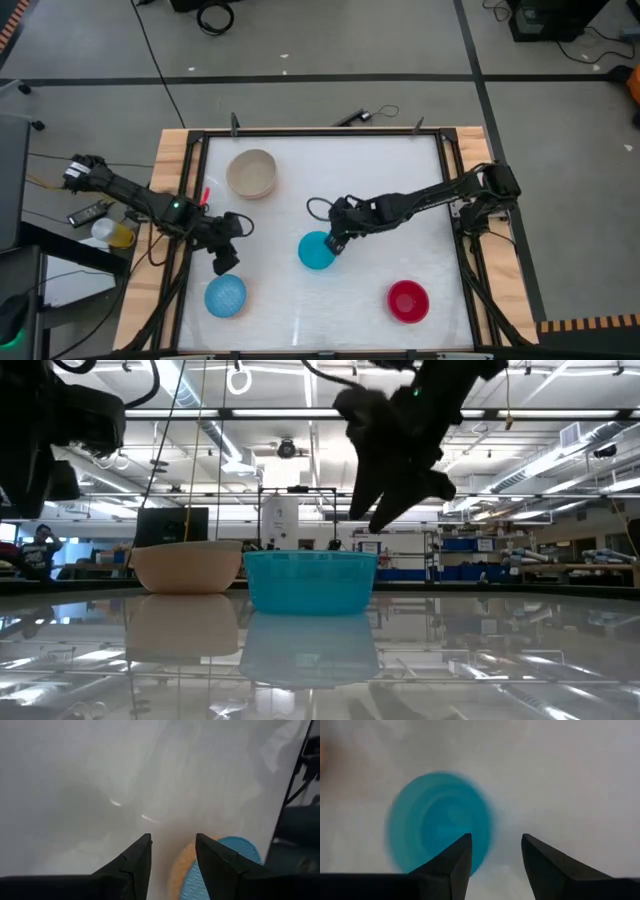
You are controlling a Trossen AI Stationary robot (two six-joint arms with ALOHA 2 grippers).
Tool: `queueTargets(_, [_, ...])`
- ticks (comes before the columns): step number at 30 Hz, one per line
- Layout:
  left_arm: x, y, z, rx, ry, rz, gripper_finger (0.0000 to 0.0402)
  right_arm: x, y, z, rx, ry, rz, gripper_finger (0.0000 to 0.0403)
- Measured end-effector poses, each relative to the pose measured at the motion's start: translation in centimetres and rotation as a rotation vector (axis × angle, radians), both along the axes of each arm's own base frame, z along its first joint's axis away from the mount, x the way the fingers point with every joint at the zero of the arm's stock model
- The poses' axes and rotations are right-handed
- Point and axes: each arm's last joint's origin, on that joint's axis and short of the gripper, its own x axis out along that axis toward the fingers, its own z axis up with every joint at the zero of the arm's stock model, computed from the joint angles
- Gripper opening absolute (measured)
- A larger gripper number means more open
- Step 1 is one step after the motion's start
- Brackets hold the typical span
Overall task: Nest bowls inside each other
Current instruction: Stack the blue bowl on top of the gray bowl
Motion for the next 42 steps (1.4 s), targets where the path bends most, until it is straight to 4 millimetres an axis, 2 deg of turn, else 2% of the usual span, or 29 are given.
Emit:
queueTargets(7, [-0.5, -1.0, 0.0, -0.075, 0.055, 0.137, 0.0156, 0.4, -1.3, -1.7, 0.024, -0.126, 0.019, 0.0173])
queueTargets(12, [-0.9, -1.9, 0.0, -0.093, 0.070, 0.189, 0.0155, 0.3, -1.8, -3.8, 0.016, -0.077, 0.029, 0.0173])
queueTargets(19, [-1.4, -2.6, 0.0, -0.126, 0.087, 0.238, 0.0155, 1.9, -1.0, -7.0, 0.107, -0.082, 0.058, 0.0168])
queueTargets(22, [-1.5, -2.9, 0.0, -0.147, 0.101, 0.257, 0.0155, 2.3, -1.0, -7.7, 0.114, -0.066, 0.039, 0.0141])
queueTargets(24, [-1.6, -3.0, 0.0, -0.155, 0.108, 0.263, 0.0155, 2.5, -1.0, -7.8, 0.110, -0.072, 0.047, 0.0101])
queueTargets(27, [-1.7, -3.1, 0.0, -0.159, 0.113, 0.267, 0.0155, 2.9, -1.0, -7.4, 0.097, -0.093, 0.075, 0.0025])
queueTargets(28, [-1.7, -3.1, 0.0, -0.160, 0.113, 0.267, 0.0155, 3.0, -1.0, -7.2, 0.091, -0.100, 0.083, 0.0015])
queueTargets(32, [-1.7, -3.0, 0.0, -0.147, 0.100, 0.275, 0.0155, 4.0, -1.2, -6.0, 0.082, -0.144, 0.082, 0.0017])
queueTargets(35, [-1.6, -2.9, 0.0, -0.108, 0.063, 0.282, 0.0155, 5.3, -2.4, -4.6, 0.057, -0.223, 0.069, 0.0008])
queueTargets(39, [-1.4, -2.7, 0.0, -0.053, 0.012, 0.301, 0.0155, 7.1, -5.2, -1.8, 0.013, -0.347, 0.017, 0.0008])
queueTargets(42, [-1.4, -2.5, 0.0, -0.005, -0.023, 0.310, 0.0155, 8.3, -8.1, 0.1, -0.045, -0.405, -0.022, 0.0007])
